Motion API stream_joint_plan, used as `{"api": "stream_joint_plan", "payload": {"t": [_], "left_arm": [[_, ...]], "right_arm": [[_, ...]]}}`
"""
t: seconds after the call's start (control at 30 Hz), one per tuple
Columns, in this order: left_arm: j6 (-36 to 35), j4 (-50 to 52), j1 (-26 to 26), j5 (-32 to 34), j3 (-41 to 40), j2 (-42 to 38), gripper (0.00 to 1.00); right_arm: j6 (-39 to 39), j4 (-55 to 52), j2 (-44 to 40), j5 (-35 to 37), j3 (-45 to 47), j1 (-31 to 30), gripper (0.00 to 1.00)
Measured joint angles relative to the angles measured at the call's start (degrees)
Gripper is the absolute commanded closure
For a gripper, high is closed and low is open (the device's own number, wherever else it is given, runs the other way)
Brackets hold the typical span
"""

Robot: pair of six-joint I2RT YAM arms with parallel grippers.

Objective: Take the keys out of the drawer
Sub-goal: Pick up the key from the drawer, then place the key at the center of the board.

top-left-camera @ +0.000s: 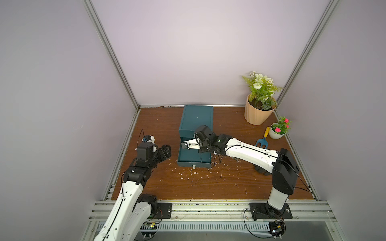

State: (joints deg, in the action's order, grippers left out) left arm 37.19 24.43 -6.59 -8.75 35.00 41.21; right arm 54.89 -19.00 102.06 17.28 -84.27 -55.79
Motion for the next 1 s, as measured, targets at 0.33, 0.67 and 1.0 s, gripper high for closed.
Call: {"api": "stream_joint_plan", "payload": {"t": [0.33, 0.67, 1.0], "left_arm": [[-1.3, -7.4, 0.0, -3.1, 0.9, -1.9, 0.21], [-9.3, -16.9, -0.8, -6.1, 6.5, 2.3, 0.22], [-20.4, -23.5, -16.5, -7.2, 15.6, 17.9, 0.22]], "right_arm": [[-2.7, 2.1, -7.2, -2.5, 0.7, 0.0, 1.0], [-6.6, 1.4, -18.6, -0.7, 2.6, 0.3, 1.0], [-13.2, -3.1, -32.9, 2.3, 14.8, 4.5, 1.0]]}}
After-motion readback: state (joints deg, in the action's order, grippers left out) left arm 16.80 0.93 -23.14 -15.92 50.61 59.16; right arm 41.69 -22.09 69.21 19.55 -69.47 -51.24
